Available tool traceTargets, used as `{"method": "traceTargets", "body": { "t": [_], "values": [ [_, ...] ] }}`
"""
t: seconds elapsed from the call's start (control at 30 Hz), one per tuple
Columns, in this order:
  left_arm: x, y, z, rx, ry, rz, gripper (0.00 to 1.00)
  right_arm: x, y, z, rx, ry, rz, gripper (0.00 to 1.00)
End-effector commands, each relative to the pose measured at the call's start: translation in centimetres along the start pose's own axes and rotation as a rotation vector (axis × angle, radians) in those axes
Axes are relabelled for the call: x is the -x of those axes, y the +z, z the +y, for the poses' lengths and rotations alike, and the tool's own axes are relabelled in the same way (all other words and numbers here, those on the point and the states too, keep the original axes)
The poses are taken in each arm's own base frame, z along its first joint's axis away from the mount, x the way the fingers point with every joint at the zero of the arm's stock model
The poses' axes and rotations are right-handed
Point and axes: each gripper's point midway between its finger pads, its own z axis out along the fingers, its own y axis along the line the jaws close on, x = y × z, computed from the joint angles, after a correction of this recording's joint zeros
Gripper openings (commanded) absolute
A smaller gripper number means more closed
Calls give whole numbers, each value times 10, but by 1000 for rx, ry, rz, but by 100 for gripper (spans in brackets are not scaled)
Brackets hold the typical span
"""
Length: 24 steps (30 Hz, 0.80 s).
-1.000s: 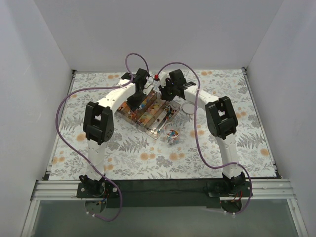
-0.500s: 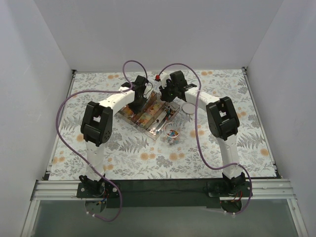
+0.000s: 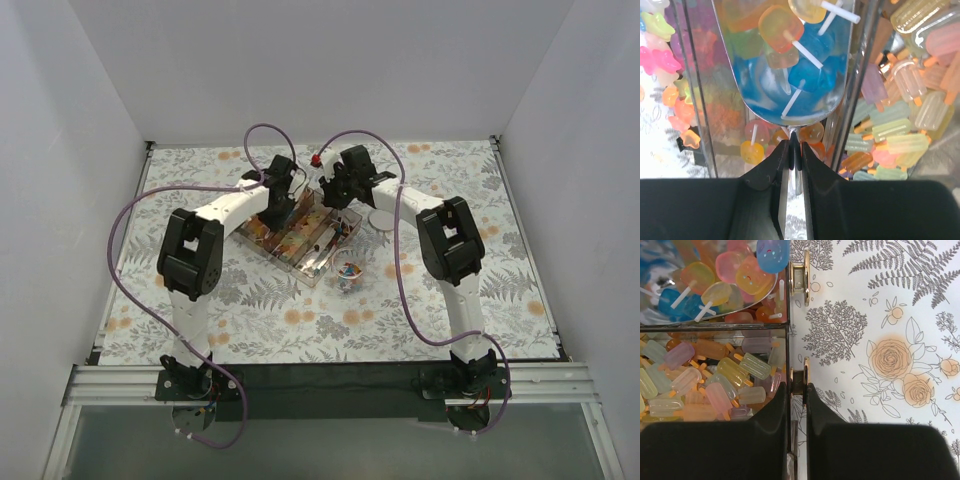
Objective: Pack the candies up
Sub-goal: Scoop the fake candies from the storage box.
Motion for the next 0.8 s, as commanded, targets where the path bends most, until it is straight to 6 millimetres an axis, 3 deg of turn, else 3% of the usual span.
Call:
{"method": "traceTargets", "body": {
  "t": [0.0, 0.23, 0.27, 0.37, 0.5, 0.63, 0.67, 0.77],
  "values": [
    [20, -44, -1, -13, 13, -131, 0, 29, -7, 45, 121, -7, -69, 1],
    [12, -57, -1, -10, 7, -200, 0, 28, -6, 37, 93, -5, -63, 2],
    [3, -54, -4, -17, 7, -186, 0, 27, -6, 36, 90, -2, -63, 4],
    [4, -59, -5, -20, 4, -233, 0, 27, -6, 36, 87, -4, -62, 9],
    [-9, -53, -13, -50, -9, -235, 0, 25, -7, 36, 86, -2, -58, 19],
    [-8, -55, -18, -73, -24, -304, 0, 26, -10, 36, 80, -2, -58, 30],
    [-7, -60, -17, -69, -29, -328, 0, 28, -13, 36, 80, -4, -64, 38],
    [-6, -65, -22, -105, -35, -363, 0, 29, -17, 37, 74, -5, -64, 49]
  ]
}}
